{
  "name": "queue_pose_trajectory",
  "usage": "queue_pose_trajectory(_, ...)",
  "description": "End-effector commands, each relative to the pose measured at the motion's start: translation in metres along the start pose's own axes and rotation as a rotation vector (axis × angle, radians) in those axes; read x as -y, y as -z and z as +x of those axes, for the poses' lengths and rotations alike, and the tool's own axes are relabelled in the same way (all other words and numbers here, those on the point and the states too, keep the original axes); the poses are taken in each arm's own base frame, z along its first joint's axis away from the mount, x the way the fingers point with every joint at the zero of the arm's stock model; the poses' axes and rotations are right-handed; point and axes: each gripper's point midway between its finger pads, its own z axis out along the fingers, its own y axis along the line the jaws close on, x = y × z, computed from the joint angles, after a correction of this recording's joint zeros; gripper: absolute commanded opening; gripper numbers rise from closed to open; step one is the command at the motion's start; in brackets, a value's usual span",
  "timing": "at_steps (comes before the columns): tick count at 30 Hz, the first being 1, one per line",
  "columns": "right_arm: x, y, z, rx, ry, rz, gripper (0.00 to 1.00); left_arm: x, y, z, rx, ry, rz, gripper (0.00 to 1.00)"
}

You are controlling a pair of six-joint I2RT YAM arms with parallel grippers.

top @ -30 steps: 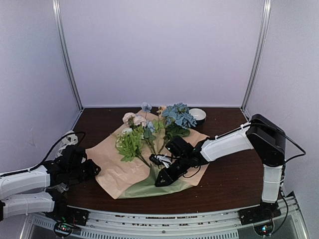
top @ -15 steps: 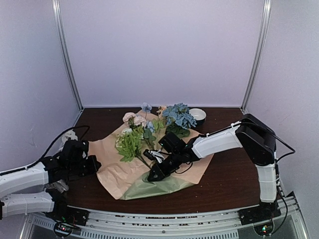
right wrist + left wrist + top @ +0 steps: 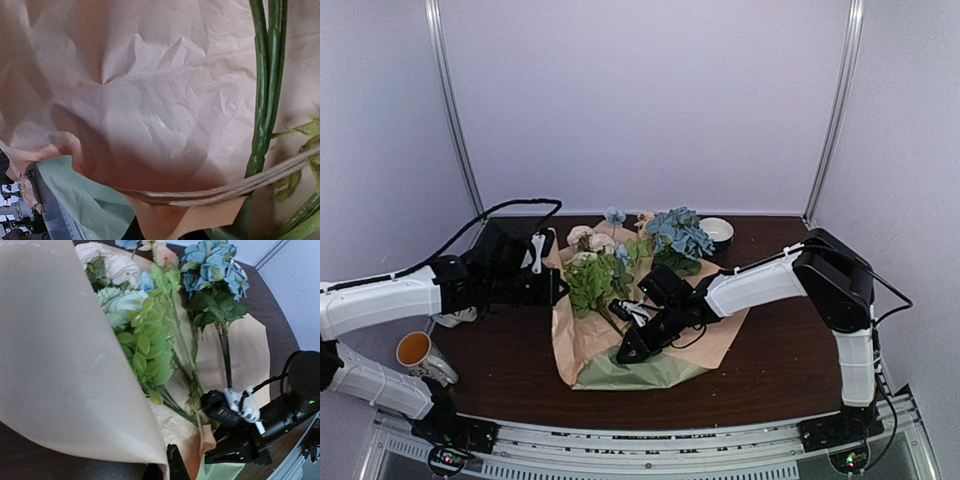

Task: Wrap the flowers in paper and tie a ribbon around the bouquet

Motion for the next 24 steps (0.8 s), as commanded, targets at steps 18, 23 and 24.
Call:
queue_pose_trajectory(18, 0.001, 0.030, -0.008, 0.157, -0.037, -0.019, 0.18, 0.078, -0.120, -0.057, -0.136, -0.146, 0.194, 0.00)
queue_pose_trajectory(23, -0.017, 0.060, -0.018, 0.254, -0.051, -0.063, 0.21, 0.072, -0.141, -0.049, -0.165, -0.137, 0.187, 0.00)
queue_pose_trajectory(24, -0.018, 0.066, -0.017, 0.265, -0.052, -0.054, 0.21, 0.071, -0.146, -0.045, -0.175, -0.134, 0.188, 0.00)
